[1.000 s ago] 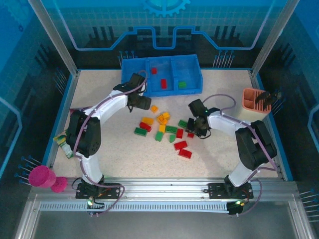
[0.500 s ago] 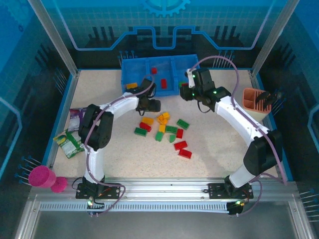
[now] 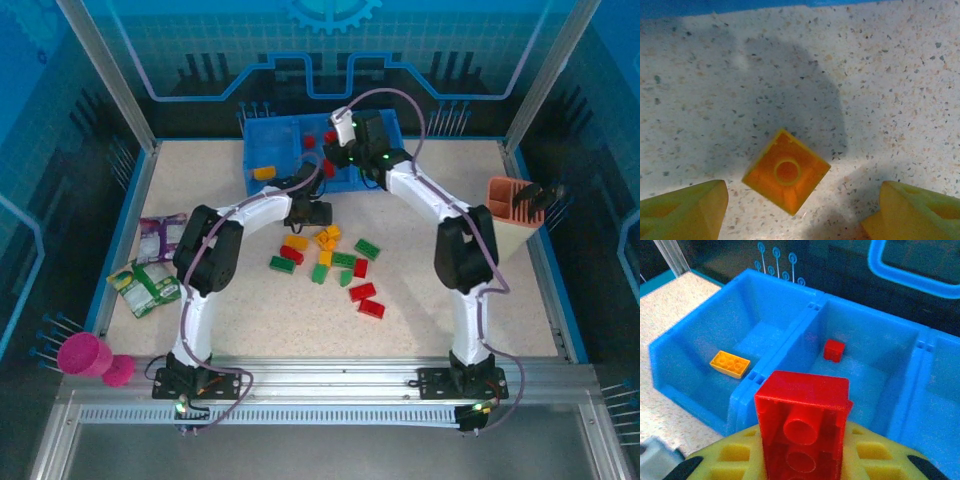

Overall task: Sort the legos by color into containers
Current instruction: Place the lego in the container, then pick up the lego from the center of the table.

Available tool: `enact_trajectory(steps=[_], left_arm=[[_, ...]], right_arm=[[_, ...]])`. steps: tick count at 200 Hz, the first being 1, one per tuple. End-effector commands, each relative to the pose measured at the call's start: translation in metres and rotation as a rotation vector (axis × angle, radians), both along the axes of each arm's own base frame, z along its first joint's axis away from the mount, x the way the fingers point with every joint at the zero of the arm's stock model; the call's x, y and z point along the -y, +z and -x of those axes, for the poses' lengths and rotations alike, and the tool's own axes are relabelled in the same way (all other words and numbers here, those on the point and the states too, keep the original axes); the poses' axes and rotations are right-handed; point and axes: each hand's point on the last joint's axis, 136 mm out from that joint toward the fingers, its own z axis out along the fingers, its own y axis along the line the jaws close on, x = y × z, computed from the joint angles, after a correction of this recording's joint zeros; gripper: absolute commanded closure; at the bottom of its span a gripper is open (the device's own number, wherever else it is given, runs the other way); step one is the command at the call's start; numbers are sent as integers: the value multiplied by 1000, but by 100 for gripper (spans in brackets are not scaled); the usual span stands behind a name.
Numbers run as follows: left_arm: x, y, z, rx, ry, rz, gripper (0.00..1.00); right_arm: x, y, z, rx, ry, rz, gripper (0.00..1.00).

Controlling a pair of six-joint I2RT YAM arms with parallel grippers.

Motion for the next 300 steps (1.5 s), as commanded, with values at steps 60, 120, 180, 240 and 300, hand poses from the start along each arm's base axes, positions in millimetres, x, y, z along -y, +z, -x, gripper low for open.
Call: enact_trajectory(steps=[60,120,180,240,300], left_arm=[[-9,-18,-8,-21,64,-92,22],[-9,-22,-17,1,94,-90,25],[-9,-23,-22,9,110,-102,37],[-13,-26,-26,40,123,-109,52],[-17,1,-29,93,108,-115,60]], right_arm=[[-41,-48,-41,2,88,66,71],[-41,-58,-34,-15,102,69,44],[-33,-47,-25,2,86,53,34],[2,-17,0,-1,3,9,34],[46,-36,61,-123,-112,29,34]])
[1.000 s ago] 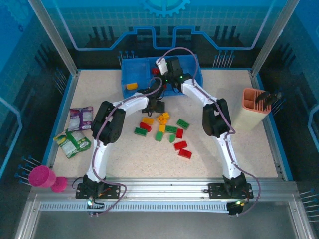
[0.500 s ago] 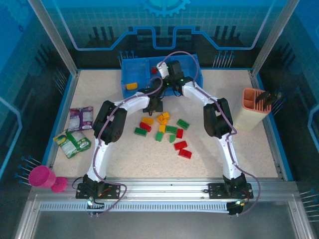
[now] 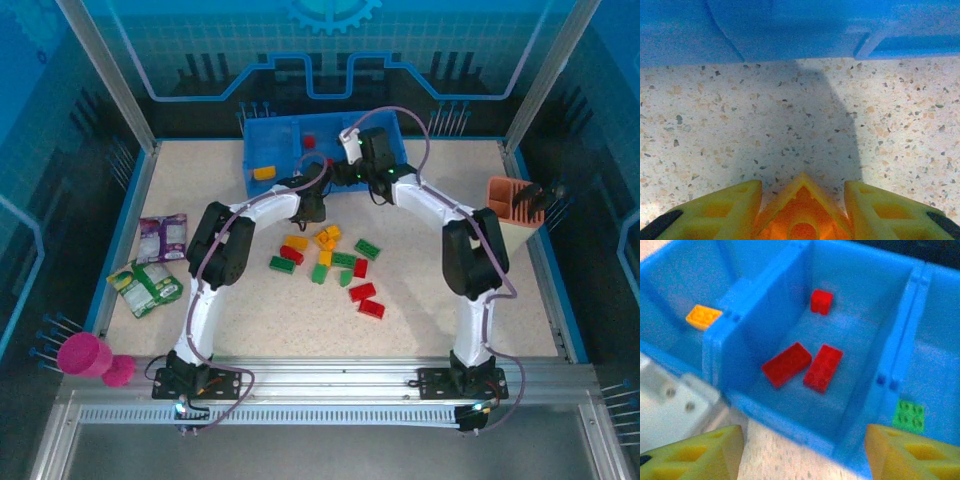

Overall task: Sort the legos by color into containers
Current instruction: Pick up the lego from the center of the table, then place the lego in the container.

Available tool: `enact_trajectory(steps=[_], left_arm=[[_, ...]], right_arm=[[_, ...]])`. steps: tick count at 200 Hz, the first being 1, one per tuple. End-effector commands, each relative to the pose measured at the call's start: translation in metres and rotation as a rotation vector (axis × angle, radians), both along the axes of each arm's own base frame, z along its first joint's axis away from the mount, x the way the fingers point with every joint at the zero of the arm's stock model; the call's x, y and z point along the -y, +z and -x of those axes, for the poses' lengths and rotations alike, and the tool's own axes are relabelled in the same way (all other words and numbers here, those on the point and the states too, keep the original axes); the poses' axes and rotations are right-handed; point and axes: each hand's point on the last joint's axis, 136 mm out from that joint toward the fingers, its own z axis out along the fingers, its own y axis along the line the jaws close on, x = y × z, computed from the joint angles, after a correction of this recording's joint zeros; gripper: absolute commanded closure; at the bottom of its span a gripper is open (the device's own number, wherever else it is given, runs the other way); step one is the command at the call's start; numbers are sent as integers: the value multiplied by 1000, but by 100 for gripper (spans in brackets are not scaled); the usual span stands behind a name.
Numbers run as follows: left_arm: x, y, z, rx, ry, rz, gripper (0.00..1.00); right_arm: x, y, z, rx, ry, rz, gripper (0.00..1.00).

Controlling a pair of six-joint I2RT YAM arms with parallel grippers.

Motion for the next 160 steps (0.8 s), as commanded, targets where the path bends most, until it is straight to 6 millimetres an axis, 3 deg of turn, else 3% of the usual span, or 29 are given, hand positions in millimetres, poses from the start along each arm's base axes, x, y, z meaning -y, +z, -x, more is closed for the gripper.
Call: enact_trajectory(steps=[1,34,70,132,160], left_arm=[[-5,19,-2,46,-2,-17,60],[-17,77,-9,157,-13,-37,59],[-38,123,-19,256,0,-51,59],[-70,134,-47,321,38,-69,59],[-87,127,-63,320,63,-76,59]], right_arm=[[10,7,26,-37,-48,-32,34],[18,-23,72,-180,-62,-78,34],[2,-46,105,-295,-22,-122,34],[-29,-66,114,-427,-3,-197,32],[-38,-83,113,-472,-14,-154,31]])
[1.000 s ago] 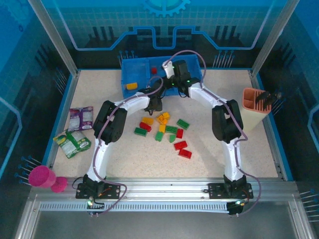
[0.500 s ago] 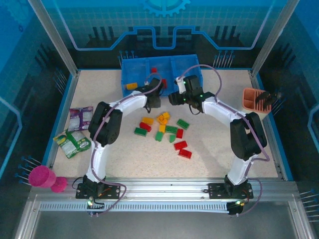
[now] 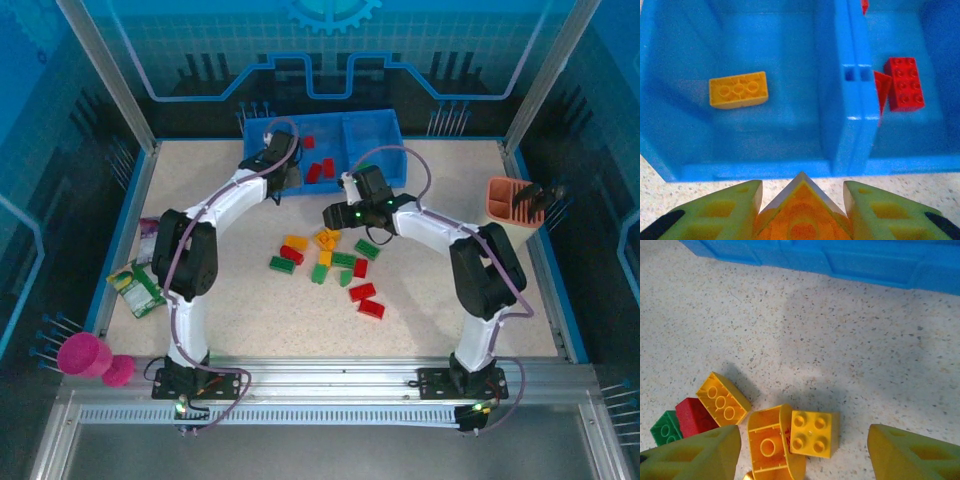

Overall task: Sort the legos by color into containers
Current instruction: Place the lego in the container.

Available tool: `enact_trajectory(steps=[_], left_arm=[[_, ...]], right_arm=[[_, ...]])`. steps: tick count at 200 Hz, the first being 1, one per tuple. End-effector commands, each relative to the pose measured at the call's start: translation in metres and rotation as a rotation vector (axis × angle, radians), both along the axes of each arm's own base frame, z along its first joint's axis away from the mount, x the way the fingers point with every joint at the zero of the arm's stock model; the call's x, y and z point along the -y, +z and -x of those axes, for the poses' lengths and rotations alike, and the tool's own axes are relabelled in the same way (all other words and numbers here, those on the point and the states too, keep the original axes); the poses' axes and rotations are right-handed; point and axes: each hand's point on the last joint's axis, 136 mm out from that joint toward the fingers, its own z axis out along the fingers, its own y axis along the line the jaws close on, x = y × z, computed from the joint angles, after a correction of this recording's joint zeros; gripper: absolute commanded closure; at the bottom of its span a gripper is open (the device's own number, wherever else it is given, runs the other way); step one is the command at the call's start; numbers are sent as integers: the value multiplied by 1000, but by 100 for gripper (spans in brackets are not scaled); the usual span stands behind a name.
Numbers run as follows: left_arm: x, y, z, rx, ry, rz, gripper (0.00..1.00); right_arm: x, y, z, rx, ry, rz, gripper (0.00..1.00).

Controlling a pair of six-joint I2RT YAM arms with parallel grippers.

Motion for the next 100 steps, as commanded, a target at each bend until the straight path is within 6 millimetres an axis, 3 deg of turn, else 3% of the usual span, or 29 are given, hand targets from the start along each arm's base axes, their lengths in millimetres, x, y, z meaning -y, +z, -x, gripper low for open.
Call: enact_trajectory(steps=[1,64,100], left_arm=[[-14,3,-22,36,17,-20,59],[-48,-25,-45,3,66,-26,57],[-48,-31,-50,-11,57,-28,44]], right_arm=[[-15,-14,5,-74,6,8,31],[-18,-57,6,-155,-6,109,32],[-18,-70,7,-167,-2,165,33]])
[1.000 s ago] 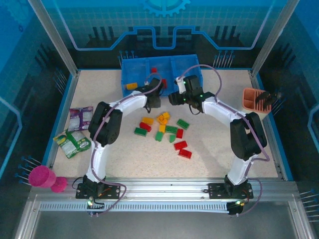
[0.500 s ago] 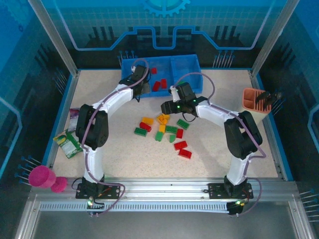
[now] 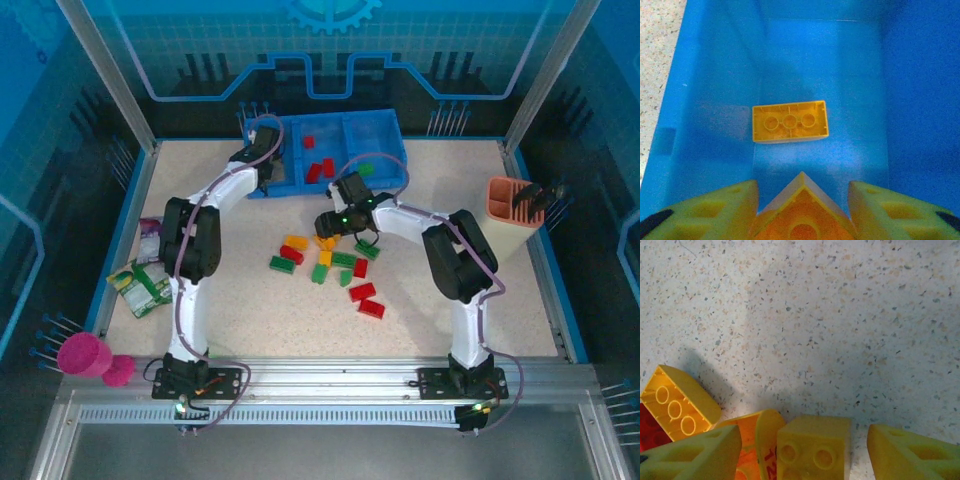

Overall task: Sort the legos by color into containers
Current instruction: Place the lego in the container, then pick up the lego from the center of the table.

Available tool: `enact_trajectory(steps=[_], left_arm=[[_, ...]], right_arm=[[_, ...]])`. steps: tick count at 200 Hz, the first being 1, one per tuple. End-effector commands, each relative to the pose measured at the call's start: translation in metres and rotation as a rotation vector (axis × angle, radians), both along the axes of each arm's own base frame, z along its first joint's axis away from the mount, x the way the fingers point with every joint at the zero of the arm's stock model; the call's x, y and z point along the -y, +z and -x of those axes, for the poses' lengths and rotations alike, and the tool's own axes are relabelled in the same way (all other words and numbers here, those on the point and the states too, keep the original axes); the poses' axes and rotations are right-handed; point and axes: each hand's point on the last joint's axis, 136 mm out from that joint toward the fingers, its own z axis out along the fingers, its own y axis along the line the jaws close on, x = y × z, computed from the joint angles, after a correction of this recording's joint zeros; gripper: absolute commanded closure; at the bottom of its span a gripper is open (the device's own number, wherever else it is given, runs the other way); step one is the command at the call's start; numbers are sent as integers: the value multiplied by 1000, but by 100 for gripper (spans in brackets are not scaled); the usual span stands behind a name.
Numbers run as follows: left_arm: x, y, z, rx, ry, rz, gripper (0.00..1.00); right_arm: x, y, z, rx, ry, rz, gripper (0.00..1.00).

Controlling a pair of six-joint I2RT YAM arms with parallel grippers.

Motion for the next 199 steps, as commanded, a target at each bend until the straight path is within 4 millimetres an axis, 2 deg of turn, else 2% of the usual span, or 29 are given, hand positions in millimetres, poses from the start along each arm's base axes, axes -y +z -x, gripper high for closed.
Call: enact_trajectory(steps=[1,34,57,79,120,148,178,199], left_arm=[[6,7,-8,16,-23,10,44],[7,9,-6,18,-24,15,32],[4,17,-3,29,-28,0,29],[3,27,0,44,-34,-6,27],[2,46,8,80,-38,5,26],[1,50,15,86,-39,15,25],[-1,50,23,83,-37,13,25],[-2,53,28,88,-38,13,25]], right_arm=[[-1,-15,8,-40,7,66,33],[1,-22,8,-64,2,96,42],[7,-28,13,-86,-1,125,43],[15,-33,19,-107,-6,148,51],[28,-36,38,-141,0,175,49],[36,-38,47,-151,-6,191,50],[41,-38,48,-146,-19,204,66],[40,-29,42,-114,-24,201,72]])
